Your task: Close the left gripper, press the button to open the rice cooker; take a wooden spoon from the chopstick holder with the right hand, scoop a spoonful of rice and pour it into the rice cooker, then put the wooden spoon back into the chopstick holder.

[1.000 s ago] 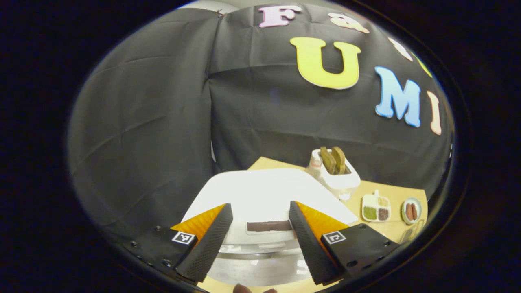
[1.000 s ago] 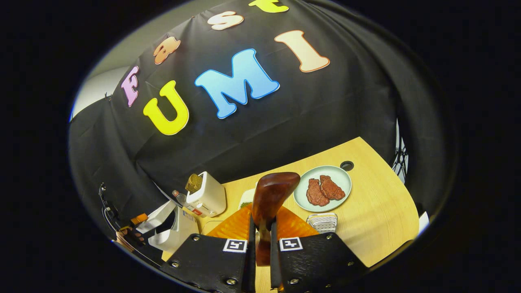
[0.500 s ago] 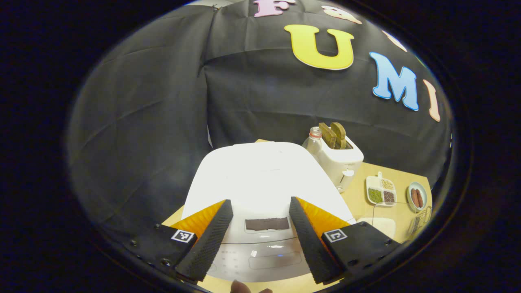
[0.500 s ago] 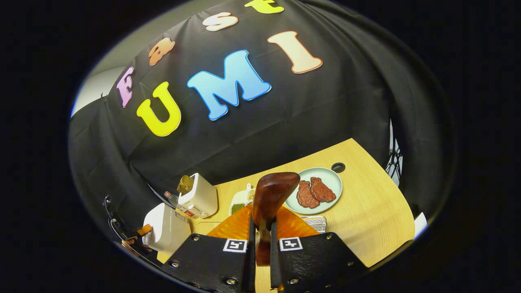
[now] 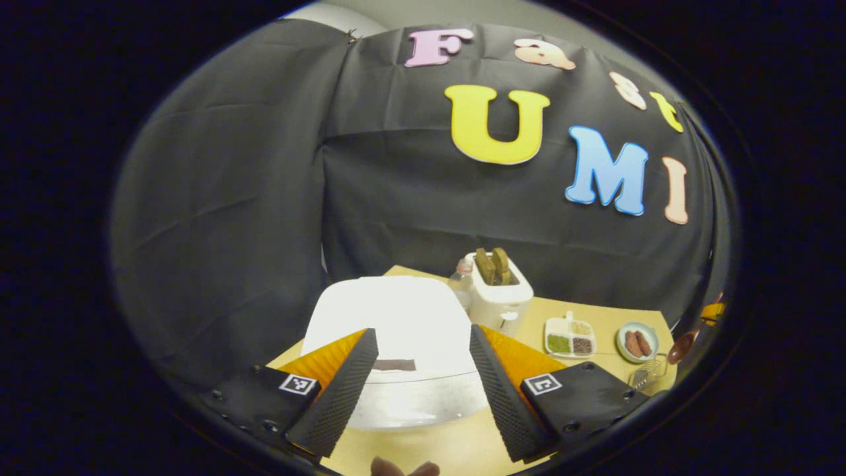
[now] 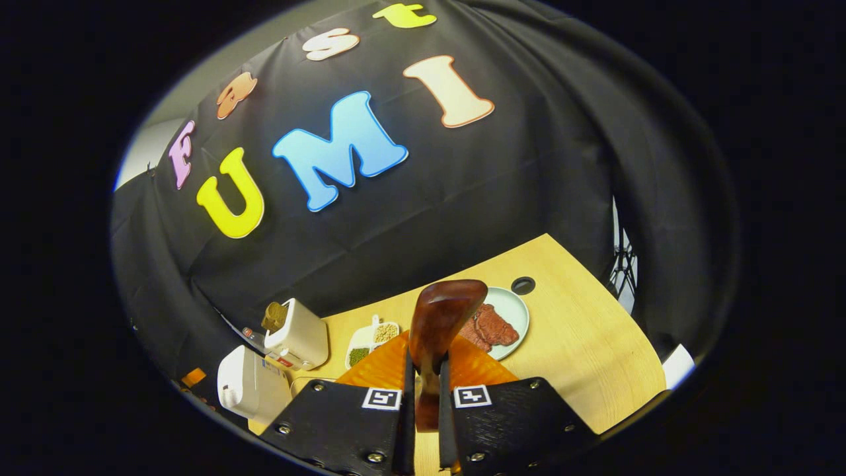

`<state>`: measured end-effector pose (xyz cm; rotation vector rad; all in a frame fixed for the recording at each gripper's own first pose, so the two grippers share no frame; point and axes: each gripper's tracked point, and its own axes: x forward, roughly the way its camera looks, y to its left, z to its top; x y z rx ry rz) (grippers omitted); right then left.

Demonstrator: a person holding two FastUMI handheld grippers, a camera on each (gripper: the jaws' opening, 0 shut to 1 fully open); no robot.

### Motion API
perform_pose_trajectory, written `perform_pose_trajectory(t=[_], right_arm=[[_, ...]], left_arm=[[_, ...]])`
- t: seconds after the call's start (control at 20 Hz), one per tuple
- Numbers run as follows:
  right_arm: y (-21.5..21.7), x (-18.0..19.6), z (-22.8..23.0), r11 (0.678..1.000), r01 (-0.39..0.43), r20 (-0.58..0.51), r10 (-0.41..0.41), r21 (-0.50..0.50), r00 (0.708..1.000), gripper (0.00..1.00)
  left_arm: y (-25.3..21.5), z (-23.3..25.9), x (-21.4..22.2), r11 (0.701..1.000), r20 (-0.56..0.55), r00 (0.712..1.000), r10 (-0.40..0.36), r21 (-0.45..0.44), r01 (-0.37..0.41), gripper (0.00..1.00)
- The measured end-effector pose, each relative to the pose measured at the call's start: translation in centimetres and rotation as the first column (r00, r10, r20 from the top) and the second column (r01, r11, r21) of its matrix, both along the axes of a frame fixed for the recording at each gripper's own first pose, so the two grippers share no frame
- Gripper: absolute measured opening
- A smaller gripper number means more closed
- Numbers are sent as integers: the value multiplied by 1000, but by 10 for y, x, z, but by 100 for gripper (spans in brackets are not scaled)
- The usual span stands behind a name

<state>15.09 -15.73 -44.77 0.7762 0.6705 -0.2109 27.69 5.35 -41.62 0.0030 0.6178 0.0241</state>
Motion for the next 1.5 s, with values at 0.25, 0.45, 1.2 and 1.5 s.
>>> perform_pose_trajectory(t=[0.25, 0.45, 1.2, 1.5], right_arm=[[3, -3, -31, 1000, 2, -36, -2, -11, 999, 15], [13, -4, -60, 999, -19, -75, 17, -27, 997, 15], [15, -23, -123, 987, 82, -200, -53, 139, 978, 16], [6, -45, -108, 936, 222, -199, -171, 274, 965, 42]], left_arm=[[-42, 58, -40, 993, 72, 997, 28, -120, -19, 98], [-59, 90, -67, 988, 106, 993, 46, -151, -29, 98], [-91, 113, -107, 989, 89, 996, -20, -146, 33, 97], [-100, 127, -110, 985, 124, 991, -52, -159, 72, 97]])
